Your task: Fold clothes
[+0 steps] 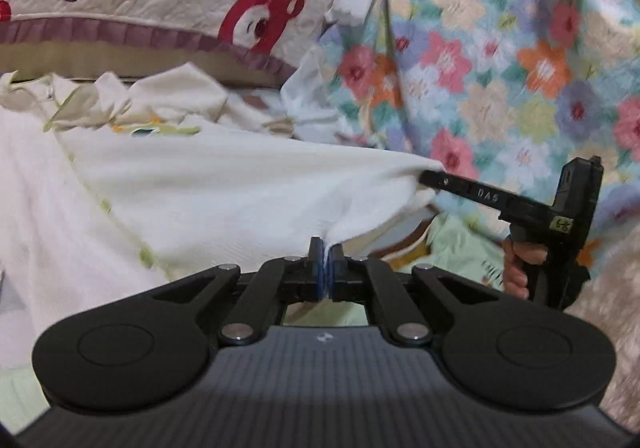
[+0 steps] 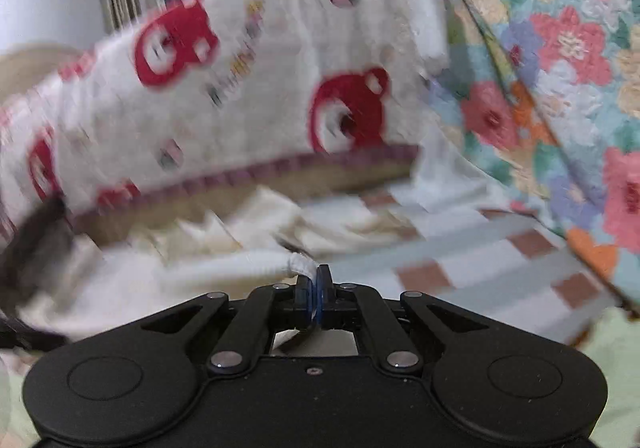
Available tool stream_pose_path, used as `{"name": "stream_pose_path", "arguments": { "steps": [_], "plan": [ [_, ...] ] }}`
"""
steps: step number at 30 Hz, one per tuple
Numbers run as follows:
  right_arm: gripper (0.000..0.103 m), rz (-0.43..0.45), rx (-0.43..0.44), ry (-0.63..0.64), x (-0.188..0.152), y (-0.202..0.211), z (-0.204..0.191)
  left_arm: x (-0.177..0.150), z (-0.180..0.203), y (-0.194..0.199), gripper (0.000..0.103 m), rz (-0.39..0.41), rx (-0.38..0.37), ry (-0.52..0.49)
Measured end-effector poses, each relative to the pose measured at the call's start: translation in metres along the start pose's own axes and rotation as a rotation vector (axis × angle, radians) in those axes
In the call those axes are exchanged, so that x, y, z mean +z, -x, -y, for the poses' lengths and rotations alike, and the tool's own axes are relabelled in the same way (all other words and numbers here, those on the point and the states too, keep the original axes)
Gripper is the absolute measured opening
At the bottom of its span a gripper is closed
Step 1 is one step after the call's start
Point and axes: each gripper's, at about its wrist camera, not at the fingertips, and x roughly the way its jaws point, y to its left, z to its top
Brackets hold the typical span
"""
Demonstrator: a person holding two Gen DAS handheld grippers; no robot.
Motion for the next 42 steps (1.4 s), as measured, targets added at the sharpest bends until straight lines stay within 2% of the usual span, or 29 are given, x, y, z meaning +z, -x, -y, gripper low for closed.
{"name": "stream_pose_path", "arguments": {
  "steps": [1, 5, 6, 9, 10, 12, 13, 14, 15, 16, 17, 18, 20, 24, 26, 28, 31, 34, 36, 39, 42],
  "plan": [
    [0.002, -0.038, -0.016, 0.0, -0.006, -0.004, 0.005, -0.005, 0.0, -0.008, 0.002, -0.032, 0.004, 0.012],
    [0.002, -0.193, -0.059, -0.047, -0.048, -0.029, 0.021, -0.039, -0.022, -0.058, 0.002, -0.243, 0.021, 0.149],
    [0.002, -0.228, -0.067, -0.06, -0.058, -0.035, 0.025, -0.046, -0.027, -0.064, 0.002, -0.274, 0.025, 0.169],
    [0.002, -0.263, -0.062, -0.052, -0.071, -0.04, 0.028, -0.056, -0.032, -0.067, 0.008, -0.308, 0.038, 0.194],
    [0.003, -0.279, -0.059, -0.045, -0.071, -0.04, 0.028, -0.056, -0.031, -0.065, 0.01, -0.311, 0.038, 0.188],
    [0.005, -0.307, -0.057, -0.038, -0.07, -0.038, 0.031, -0.046, -0.026, -0.05, 0.033, -0.276, 0.035, 0.144],
    [0.008, -0.312, -0.061, -0.043, -0.07, -0.033, 0.034, -0.041, -0.023, -0.041, 0.039, -0.254, 0.034, 0.119],
    [0.019, -0.317, -0.064, -0.047, -0.07, -0.029, 0.038, -0.035, -0.022, -0.028, 0.046, -0.222, 0.034, 0.101],
    [0.025, -0.321, -0.073, -0.051, -0.069, -0.024, 0.04, -0.03, -0.023, -0.013, 0.047, -0.183, 0.036, 0.089],
    [0.026, -0.316, -0.093, -0.048, -0.067, -0.017, 0.042, -0.023, -0.026, -0.001, 0.048, -0.149, 0.037, 0.09],
    [0.032, -0.301, -0.097, -0.044, -0.064, -0.011, 0.045, -0.019, -0.034, 0.013, 0.053, -0.111, 0.046, 0.11],
    [0.033, -0.282, -0.089, -0.042, -0.061, -0.006, 0.047, -0.018, -0.045, 0.027, 0.058, -0.079, 0.071, 0.136],
    [0.033, -0.235, -0.032, -0.059, -0.05, -0.001, 0.049, -0.018, -0.069, 0.049, 0.059, -0.036, 0.151, 0.19],
    [0.033, -0.162, 0.122, -0.041, -0.017, -0.007, 0.029, -0.026, -0.133, 0.077, 0.057, -0.016, 0.382, 0.34],
    [0.033, -0.164, 0.241, 0.021, 0.0, -0.02, 0.001, -0.029, -0.15, 0.089, 0.056, 0.009, 0.542, 0.308],
    [0.033, -0.205, 0.384, 0.097, 0.014, -0.04, -0.038, -0.03, -0.156, 0.094, 0.056, 0.004, 0.69, 0.219],
    [0.037, -0.345, 0.586, 0.219, 0.017, -0.074, -0.113, -0.031, -0.165, 0.091, 0.058, -0.013, 0.735, 0.128],
    [0.037, -0.485, 0.733, 0.338, 0.005, -0.096, -0.189, -0.032, -0.172, 0.078, 0.059, -0.038, 0.765, 0.034],
    [0.041, -0.556, 0.825, 0.414, -0.01, -0.1, -0.233, -0.035, -0.174, 0.065, 0.06, -0.081, 0.805, -0.054],
    [0.044, -0.582, 0.848, 0.523, -0.038, -0.093, -0.27, -0.039, -0.184, 0.046, 0.061, -0.157, 0.885, -0.136],
    [0.052, -0.546, 0.809, 0.63, -0.063, -0.083, -0.283, -0.044, -0.196, 0.043, 0.061, -0.174, 0.884, -0.103]
  ]
}}
